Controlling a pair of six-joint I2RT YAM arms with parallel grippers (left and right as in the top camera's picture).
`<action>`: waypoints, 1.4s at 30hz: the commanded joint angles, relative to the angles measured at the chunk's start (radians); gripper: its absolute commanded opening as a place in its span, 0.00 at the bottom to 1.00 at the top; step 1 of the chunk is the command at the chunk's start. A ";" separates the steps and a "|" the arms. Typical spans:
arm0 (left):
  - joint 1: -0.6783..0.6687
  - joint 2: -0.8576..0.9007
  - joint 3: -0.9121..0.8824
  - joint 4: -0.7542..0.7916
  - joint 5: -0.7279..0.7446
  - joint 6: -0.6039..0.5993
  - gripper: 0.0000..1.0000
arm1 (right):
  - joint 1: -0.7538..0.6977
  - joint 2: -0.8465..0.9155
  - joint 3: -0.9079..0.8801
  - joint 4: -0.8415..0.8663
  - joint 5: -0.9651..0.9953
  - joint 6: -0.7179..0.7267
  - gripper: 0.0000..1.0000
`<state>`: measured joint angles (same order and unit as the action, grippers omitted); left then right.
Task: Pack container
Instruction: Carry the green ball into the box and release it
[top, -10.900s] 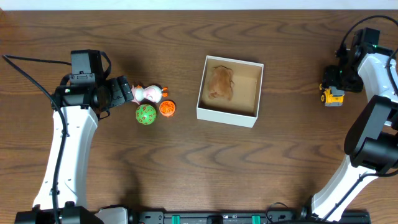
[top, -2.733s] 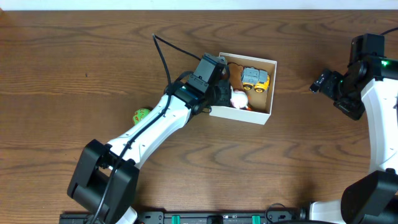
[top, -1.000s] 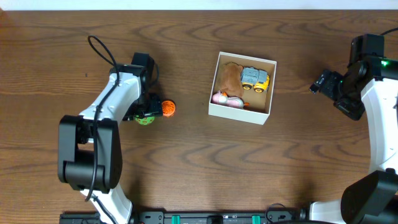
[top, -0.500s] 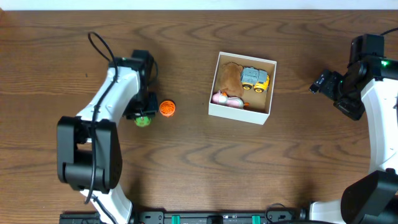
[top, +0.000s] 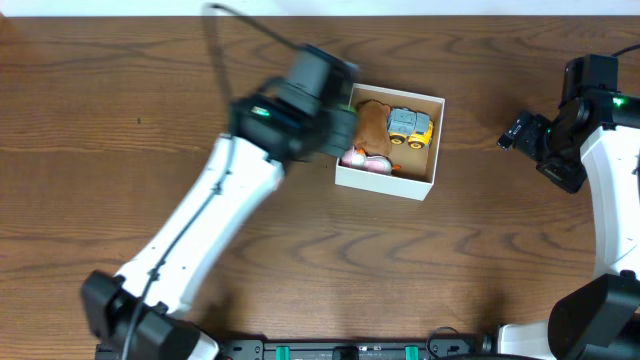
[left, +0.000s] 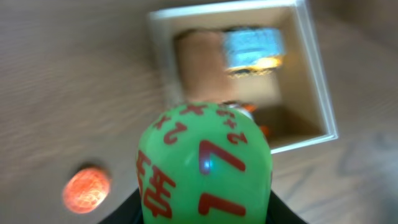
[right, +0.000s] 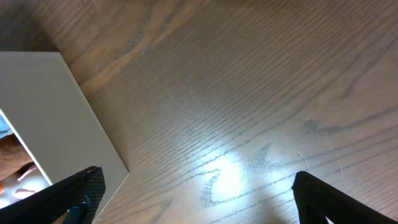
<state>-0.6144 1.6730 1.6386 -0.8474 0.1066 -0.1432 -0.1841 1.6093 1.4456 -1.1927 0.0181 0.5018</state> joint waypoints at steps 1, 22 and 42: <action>-0.085 0.061 -0.001 0.057 -0.010 0.087 0.32 | -0.004 0.001 -0.002 -0.004 0.000 0.018 0.99; -0.233 0.388 0.000 0.289 -0.001 0.087 0.66 | -0.004 0.001 -0.002 -0.004 0.000 0.018 0.99; -0.090 0.056 0.050 -0.054 -0.237 0.056 0.82 | -0.003 0.001 -0.002 -0.004 0.000 0.018 0.99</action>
<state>-0.7490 1.7332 1.6844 -0.8177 -0.0593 -0.0647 -0.1841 1.6093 1.4448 -1.1957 0.0181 0.5018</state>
